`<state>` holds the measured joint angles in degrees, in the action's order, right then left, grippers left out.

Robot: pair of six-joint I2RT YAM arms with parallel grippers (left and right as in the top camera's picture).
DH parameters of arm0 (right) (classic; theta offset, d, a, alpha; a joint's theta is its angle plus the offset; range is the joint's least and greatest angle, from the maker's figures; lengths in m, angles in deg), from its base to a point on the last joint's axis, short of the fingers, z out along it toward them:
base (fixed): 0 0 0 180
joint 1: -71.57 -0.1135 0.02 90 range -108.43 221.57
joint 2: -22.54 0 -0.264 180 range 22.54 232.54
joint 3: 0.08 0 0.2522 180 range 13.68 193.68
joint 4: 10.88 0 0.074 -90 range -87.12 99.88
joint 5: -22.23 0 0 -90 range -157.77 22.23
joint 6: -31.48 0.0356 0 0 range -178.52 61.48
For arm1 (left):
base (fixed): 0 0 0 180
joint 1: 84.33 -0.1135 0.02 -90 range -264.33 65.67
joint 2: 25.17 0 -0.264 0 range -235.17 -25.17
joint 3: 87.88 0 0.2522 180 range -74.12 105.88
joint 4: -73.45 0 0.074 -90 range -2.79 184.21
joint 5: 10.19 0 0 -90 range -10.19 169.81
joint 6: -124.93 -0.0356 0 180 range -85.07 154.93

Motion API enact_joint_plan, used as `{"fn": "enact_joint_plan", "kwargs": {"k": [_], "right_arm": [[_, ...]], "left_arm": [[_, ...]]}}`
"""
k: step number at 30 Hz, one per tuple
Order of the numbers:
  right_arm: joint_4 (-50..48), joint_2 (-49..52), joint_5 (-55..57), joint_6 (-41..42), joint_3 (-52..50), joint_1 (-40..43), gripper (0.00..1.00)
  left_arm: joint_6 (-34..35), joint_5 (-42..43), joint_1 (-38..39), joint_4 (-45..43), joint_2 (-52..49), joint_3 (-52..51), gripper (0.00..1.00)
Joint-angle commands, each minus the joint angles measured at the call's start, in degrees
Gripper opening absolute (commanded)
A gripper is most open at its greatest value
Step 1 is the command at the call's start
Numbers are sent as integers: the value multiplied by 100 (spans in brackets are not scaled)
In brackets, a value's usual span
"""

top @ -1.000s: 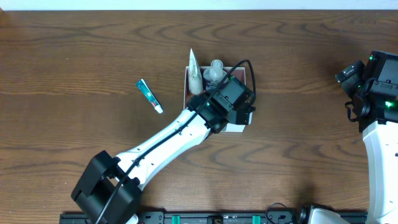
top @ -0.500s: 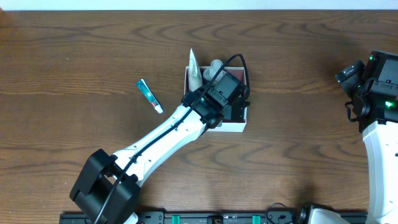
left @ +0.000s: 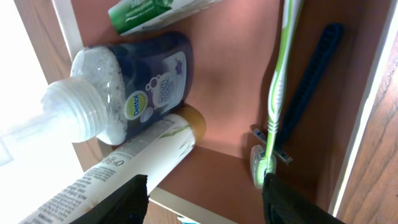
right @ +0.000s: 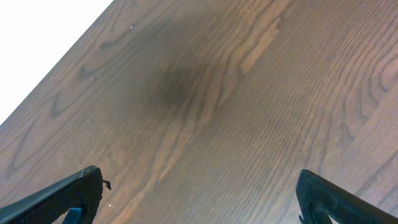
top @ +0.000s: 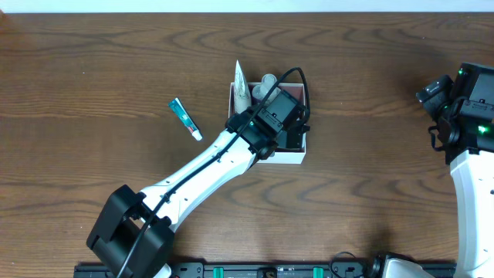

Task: Pack container
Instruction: 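Carry the toothbrush into the box and lower it beside the razor, then release the toothbrush and move the left gripper to the toothpaste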

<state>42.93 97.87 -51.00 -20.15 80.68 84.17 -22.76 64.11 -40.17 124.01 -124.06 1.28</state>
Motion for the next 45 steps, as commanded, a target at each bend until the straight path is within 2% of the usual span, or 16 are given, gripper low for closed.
{"fn": "enact_joint_plan", "kwargs": {"k": [1, 5, 14, 17, 20, 23, 28, 30, 37, 40, 45], "right_arm": [[9, 11, 118, -7, 55, 35, 99], [7, 11, 120, -7, 55, 35, 99], [7, 11, 118, -7, 55, 35, 99], [7, 11, 118, -7, 55, 35, 99], [7, 11, 118, -7, 55, 35, 99], [7, 11, 118, -7, 55, 35, 99], [7, 11, 118, -7, 55, 35, 99], [7, 11, 118, -7, 55, 35, 99], [7, 11, 118, -7, 55, 35, 99], [7, 11, 118, -7, 55, 35, 99], [7, 11, 118, -7, 55, 35, 99]], "left_arm": [[251, -192, 157, -11, 323, 61, 59], [433, -190, 527, -35, 782, 61, 59], [651, -212, 1919, 17, 1589, 61, 60], [1298, -682, 2177, -35, 1836, 61, 60], [2503, -1449, 2122, -114, 2151, 61, 60], [3792, -2013, 1733, -116, 2570, 61, 60], [5536, -2098, 577, -116, 3244, 61, 61], [6196, -2085, 44, -111, 3458, 61, 69], [7062, -2031, -1034, -138, 3392, 59, 71], [7237, -1036, -1652, -74, 3001, 61, 71], [8126, 514, -2885, 273, 2310, 61, 76]]}}
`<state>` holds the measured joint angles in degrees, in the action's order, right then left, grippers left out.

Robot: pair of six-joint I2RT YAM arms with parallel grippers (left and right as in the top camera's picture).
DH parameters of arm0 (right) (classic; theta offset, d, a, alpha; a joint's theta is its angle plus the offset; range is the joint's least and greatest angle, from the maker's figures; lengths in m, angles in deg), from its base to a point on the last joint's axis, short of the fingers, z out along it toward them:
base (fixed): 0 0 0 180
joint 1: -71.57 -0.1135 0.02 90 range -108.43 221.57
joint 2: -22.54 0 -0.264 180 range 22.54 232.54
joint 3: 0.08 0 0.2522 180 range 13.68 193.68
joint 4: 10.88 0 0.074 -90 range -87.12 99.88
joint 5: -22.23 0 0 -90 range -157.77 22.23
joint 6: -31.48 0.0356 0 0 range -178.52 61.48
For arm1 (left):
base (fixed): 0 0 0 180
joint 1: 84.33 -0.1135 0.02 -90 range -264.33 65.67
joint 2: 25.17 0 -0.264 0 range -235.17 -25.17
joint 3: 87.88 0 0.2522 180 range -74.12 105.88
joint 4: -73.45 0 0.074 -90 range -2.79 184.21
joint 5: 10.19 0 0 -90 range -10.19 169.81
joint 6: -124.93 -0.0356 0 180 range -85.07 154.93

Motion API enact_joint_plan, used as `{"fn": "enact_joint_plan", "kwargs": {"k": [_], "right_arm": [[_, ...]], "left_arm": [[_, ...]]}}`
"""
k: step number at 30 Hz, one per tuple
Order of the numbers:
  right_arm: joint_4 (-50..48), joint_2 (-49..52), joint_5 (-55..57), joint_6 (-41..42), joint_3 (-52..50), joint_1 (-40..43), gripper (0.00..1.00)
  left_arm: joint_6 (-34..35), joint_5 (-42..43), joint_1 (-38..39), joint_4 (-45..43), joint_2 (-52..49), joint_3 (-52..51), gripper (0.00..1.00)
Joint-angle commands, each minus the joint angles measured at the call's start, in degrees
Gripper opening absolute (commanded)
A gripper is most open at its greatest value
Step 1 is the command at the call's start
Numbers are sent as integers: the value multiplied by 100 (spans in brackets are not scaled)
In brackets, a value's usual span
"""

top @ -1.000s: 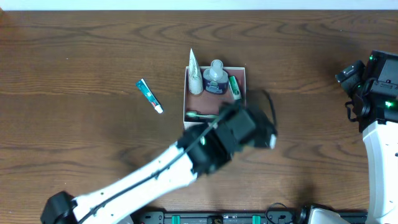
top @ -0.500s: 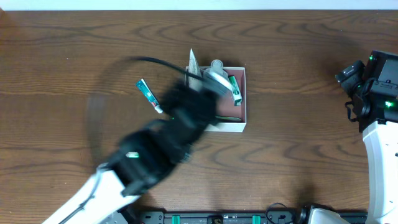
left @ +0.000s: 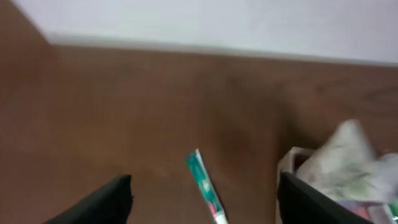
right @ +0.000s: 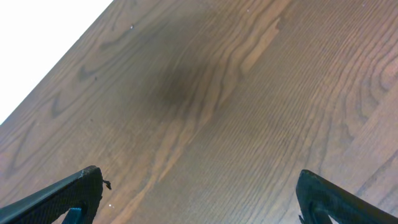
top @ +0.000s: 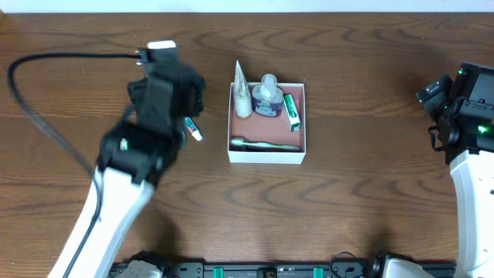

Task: Pack container
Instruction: 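Release the toothbrush and move the left gripper to the toothpaste, then grasp the teal Colgate toothpaste tube with the left gripper and lift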

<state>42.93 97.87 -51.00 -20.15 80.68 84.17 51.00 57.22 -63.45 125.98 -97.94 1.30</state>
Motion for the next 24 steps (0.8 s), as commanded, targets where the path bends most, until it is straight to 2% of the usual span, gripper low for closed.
{"fn": "enact_joint_plan", "kwargs": {"k": [1, 3, 8, 17, 24], "right_arm": [[7, 11, 118, -7, 55, 35, 99], [7, 11, 118, -7, 55, 35, 99], [7, 11, 118, -7, 55, 35, 99], [7, 11, 118, -9, 55, 35, 99], [7, 11, 118, -7, 55, 35, 99]], "left_arm": [[785, 1558, -782, 90, -444, 59, 79], [785, 2079, -1132, 131, -706, 59, 81], [859, 2575, -1602, 367, -1399, 59, 85], [802, 2778, -1633, 557, -2577, 59, 89], [822, 3010, -1639, 715, -3091, 144, 90]]}}
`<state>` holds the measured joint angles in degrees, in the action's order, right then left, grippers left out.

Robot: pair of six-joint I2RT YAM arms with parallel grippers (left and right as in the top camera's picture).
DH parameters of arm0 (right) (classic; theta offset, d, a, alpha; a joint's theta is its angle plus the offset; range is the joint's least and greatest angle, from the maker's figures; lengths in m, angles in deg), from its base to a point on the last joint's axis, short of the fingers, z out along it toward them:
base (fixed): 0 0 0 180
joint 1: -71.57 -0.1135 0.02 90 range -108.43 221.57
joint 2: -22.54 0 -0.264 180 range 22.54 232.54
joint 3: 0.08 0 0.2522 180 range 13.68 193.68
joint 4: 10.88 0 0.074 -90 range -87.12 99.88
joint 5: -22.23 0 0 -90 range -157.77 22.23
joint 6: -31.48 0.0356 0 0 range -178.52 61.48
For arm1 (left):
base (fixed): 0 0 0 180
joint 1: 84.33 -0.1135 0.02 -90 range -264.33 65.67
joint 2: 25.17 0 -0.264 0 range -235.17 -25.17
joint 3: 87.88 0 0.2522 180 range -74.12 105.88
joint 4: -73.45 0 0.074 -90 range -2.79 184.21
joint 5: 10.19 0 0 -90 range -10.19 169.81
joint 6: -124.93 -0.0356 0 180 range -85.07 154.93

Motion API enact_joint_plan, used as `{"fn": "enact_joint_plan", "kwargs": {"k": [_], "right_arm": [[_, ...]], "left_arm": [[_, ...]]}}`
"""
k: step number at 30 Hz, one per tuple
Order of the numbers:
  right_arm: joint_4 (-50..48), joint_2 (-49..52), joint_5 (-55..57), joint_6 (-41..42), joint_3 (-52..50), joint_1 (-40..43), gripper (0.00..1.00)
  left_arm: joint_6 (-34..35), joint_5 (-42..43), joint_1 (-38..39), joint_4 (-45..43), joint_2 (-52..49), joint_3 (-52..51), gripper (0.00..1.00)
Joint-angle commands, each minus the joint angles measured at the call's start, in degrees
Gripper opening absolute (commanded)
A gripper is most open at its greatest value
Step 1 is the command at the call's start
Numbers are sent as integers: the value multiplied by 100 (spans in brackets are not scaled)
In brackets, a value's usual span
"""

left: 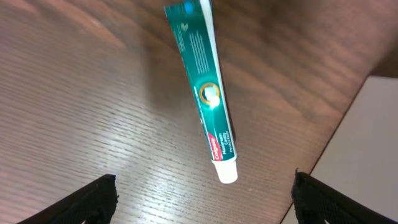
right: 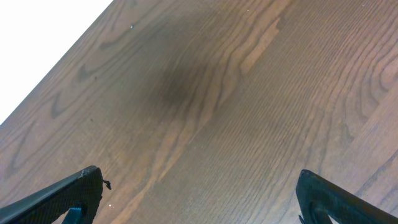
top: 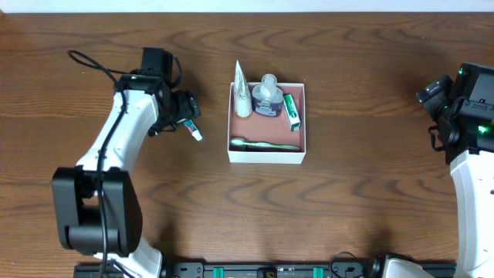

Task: Pack container
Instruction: 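Grasp the teal Colgate toothpaste tube with the left gripper and lift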

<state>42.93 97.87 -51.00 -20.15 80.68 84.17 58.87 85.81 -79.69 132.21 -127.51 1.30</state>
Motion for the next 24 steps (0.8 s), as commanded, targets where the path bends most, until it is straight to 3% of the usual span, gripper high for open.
{"fn": "enact_joint_plan", "kwargs": {"k": [1, 10, 24], "right_arm": [[7, 11, 118, -7, 55, 35, 99], [7, 11, 118, -9, 55, 35, 99], [7, 11, 118, -7, 55, 35, 99]], "left_arm": [[33, 151, -15, 149, -170, 197, 91], [-140, 153, -72, 1202, -1012, 1309, 94], [-138, 151, -72, 1239, -1635, 1375, 97]]}}
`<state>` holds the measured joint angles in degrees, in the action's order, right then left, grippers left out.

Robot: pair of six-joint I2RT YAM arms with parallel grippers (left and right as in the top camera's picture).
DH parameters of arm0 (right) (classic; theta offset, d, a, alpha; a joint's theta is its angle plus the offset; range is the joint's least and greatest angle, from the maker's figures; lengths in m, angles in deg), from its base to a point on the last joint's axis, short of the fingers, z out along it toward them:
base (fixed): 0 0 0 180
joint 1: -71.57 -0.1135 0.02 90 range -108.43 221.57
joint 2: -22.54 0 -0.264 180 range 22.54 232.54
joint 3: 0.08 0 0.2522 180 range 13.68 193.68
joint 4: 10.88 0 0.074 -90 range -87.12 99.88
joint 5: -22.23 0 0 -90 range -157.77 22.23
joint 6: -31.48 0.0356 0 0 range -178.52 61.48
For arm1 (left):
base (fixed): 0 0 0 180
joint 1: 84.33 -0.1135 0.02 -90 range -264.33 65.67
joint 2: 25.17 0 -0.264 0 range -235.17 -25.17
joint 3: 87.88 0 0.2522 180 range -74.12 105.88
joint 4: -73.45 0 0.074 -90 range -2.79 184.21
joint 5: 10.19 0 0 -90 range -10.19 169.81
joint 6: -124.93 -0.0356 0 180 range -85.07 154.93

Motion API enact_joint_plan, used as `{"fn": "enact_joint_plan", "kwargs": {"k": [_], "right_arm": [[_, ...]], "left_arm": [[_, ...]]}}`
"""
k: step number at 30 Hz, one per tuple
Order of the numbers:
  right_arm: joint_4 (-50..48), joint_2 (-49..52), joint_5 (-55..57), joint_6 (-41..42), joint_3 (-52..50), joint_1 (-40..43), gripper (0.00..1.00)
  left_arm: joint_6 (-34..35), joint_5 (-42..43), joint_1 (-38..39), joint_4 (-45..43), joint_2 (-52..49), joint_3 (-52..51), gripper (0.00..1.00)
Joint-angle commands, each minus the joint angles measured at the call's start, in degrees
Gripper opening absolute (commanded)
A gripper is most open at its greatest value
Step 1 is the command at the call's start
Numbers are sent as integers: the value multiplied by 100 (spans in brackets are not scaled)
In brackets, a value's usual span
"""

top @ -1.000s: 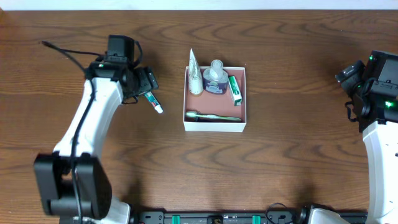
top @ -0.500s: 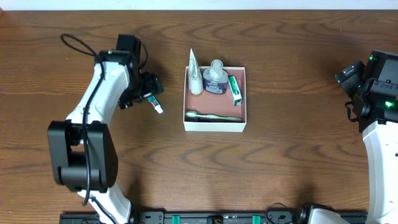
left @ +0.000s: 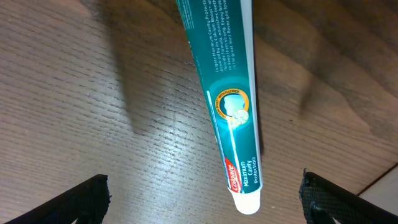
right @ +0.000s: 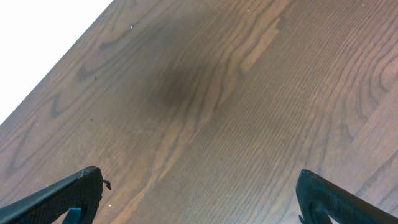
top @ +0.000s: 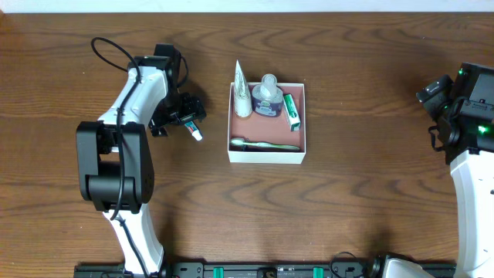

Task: Pack container
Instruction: 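Grasp the teal Colgate toothpaste tube with the left gripper and lift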

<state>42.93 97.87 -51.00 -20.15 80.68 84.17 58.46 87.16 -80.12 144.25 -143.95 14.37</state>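
A teal toothpaste tube (left: pixel 225 99) with a white cap lies flat on the wood table, left of the white box (top: pixel 267 155). My left gripper (top: pixel 178 118) hangs open just above the tube (top: pixel 187 122), one finger on each side of it; in the left wrist view the gripper (left: pixel 202 202) straddles the cap end without touching. The box holds a blue soap bottle (top: pixel 268 99), a white tube (top: pixel 241 91), a green tube (top: pixel 291 111) and a toothbrush (top: pixel 266 144). My right gripper (right: pixel 199 199) is open over bare wood at the far right.
The right arm (top: pixel 467 116) stands at the table's right edge. The left arm's black cable (top: pixel 116 58) loops over the table behind the left wrist. The table's far edge runs along the top of the overhead view.
My left gripper has come lower and closer over the toothpaste tube, which now fills more of the left wrist view. The tube lies where it was. The right arm has not moved.
My left gripper was open inside the box, over the soap bottle and toothbrush. Then it was away to the left, with the toothpaste tube in sight on the table. After that it hung open above the tube, and now lower, straddling it.
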Motion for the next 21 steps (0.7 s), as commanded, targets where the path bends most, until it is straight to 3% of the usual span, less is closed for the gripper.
{"fn": "enact_joint_plan", "kwargs": {"k": [1, 21], "right_arm": [[7, 11, 118, -7, 55, 35, 99], [7, 11, 118, -7, 55, 35, 99]], "left_arm": [[-98, 15, -28, 42, 7, 63, 97], [-90, 13, -26, -63, -138, -101, 79]]}}
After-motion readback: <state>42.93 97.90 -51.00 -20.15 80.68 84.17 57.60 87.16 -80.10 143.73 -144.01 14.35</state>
